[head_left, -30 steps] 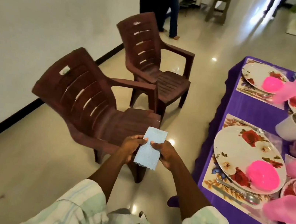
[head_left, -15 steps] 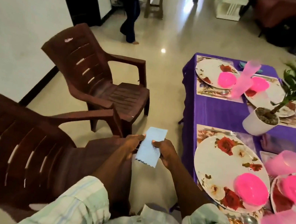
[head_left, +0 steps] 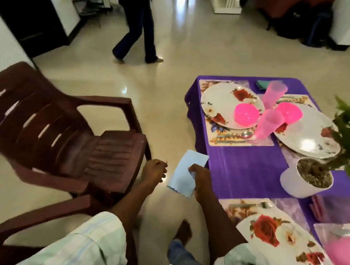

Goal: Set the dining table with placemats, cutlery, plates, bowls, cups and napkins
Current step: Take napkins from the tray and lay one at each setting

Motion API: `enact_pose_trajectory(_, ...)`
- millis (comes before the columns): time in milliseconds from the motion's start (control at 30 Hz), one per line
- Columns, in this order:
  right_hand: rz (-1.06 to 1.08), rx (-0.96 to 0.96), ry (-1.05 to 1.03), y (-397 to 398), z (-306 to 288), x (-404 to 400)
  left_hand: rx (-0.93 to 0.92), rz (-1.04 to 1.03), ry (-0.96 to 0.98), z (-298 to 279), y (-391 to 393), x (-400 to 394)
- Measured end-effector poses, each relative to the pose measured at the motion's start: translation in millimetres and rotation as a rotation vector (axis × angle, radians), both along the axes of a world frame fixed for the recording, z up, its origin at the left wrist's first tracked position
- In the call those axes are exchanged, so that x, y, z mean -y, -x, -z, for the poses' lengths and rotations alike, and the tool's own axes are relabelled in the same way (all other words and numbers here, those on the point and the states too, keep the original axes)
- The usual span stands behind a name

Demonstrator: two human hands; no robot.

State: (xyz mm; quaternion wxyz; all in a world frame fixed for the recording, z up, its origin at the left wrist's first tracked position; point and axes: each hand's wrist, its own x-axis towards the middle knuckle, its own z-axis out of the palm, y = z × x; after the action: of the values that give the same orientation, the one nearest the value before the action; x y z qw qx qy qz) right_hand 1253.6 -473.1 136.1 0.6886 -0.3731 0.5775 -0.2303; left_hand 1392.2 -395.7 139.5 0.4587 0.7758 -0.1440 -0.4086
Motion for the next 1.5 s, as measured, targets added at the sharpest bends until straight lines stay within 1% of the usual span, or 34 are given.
enact_pose_trajectory(100,0.077,-0.081,0.025,-4,-14,57,0.115,0.079,0.03,-9,-4,63)
enact_pose_trajectory(167,0.16,-0.087,0.031,1,-15,91,0.227,0.155,0.015,-6,-1,113)
enact_pose_trajectory(267,0.286,-0.11,0.008,18,-15,120,0.363,0.298,0.01,-3,15,169)
enact_pose_trajectory(367,0.419,-0.126,0.011,34,-19,138,0.445,0.443,0.039,-9,36,208)
enact_pose_trajectory(500,0.614,-0.096,-0.011,47,-17,154,0.457,0.579,0.05,-4,54,252)
enact_pose_trajectory(633,0.744,-0.106,-0.029,51,-21,163,0.506,0.789,0.201,1,61,286)
enact_pose_trajectory(733,0.857,-0.158,-0.039,47,-19,168,0.531,0.966,0.275,3,58,303)
enact_pose_trajectory(800,0.948,-0.185,-0.051,41,-13,169,0.501,1.065,0.329,4,53,314)
enact_pose_trajectory(1000,1.1,-0.239,-0.065,23,-9,175,0.428,1.255,0.252,14,40,343)
enact_pose_trajectory(1100,1.096,-0.31,-0.057,30,-11,184,0.433,1.33,0.248,9,39,350)
enact_pose_trajectory(1200,1.108,-0.305,-0.037,40,-12,194,0.422,1.394,0.235,8,40,353)
enact_pose_trajectory(1233,1.09,-0.329,-0.046,43,-10,197,0.417,1.407,0.237,6,41,354)
enact_pose_trajectory(1267,1.042,-0.402,-0.077,46,-5,199,0.414,1.414,0.236,7,41,355)
enact_pose_trajectory(1300,0.968,-0.542,-0.112,48,2,199,0.413,1.42,0.232,8,40,356)
enact_pose_trajectory(1367,0.763,-0.911,-0.093,48,12,194,0.425,1.426,0.233,8,39,358)
enact_pose_trajectory(1400,0.663,-1.043,-0.047,45,13,191,0.436,1.428,0.239,6,39,359)
enact_pose_trajectory(1467,0.46,-1.152,0.02,35,7,188,0.433,1.434,0.252,4,40,361)
enact_pose_trajectory(1500,0.369,-1.151,0.021,32,7,187,0.437,1.445,0.26,3,40,362)
